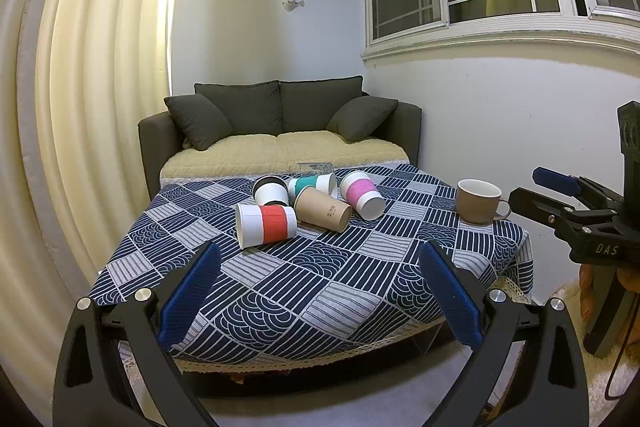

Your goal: Flip cup upright

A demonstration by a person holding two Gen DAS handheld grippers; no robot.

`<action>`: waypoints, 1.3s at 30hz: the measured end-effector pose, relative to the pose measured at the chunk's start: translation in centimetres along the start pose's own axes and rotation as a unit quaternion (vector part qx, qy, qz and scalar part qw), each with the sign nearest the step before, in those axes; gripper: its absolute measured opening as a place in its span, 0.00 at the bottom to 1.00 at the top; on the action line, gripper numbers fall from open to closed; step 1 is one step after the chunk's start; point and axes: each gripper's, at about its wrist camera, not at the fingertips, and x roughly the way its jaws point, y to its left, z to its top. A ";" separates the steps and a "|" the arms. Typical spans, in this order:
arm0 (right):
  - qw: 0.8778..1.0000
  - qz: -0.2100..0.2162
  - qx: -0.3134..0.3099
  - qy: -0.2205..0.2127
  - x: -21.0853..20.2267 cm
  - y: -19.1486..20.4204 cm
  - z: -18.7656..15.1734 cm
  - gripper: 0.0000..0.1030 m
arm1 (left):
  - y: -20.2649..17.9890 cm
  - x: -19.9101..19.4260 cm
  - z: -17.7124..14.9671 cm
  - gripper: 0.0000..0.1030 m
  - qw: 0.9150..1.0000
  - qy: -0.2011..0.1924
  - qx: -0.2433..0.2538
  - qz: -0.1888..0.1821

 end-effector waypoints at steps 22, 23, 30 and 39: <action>1.000 0.008 0.003 0.009 0.6 -0.2 -0.3 0.95 | -0.1 0.3 0.2 0.94 1.000 0.009 0.001 -0.003; 1.000 0.009 0.003 0.011 0.7 -0.2 -0.3 0.95 | -0.1 0.4 0.2 0.94 1.000 0.011 0.000 -0.004; 0.999 0.027 -0.010 0.033 2.2 0.1 0.3 0.95 | 0.1 1.6 0.3 0.94 0.999 0.036 0.001 -0.008; 0.993 0.056 -0.029 0.104 8.2 -0.3 1.6 0.95 | 1.7 4.3 1.9 0.94 0.999 0.045 -0.003 -0.020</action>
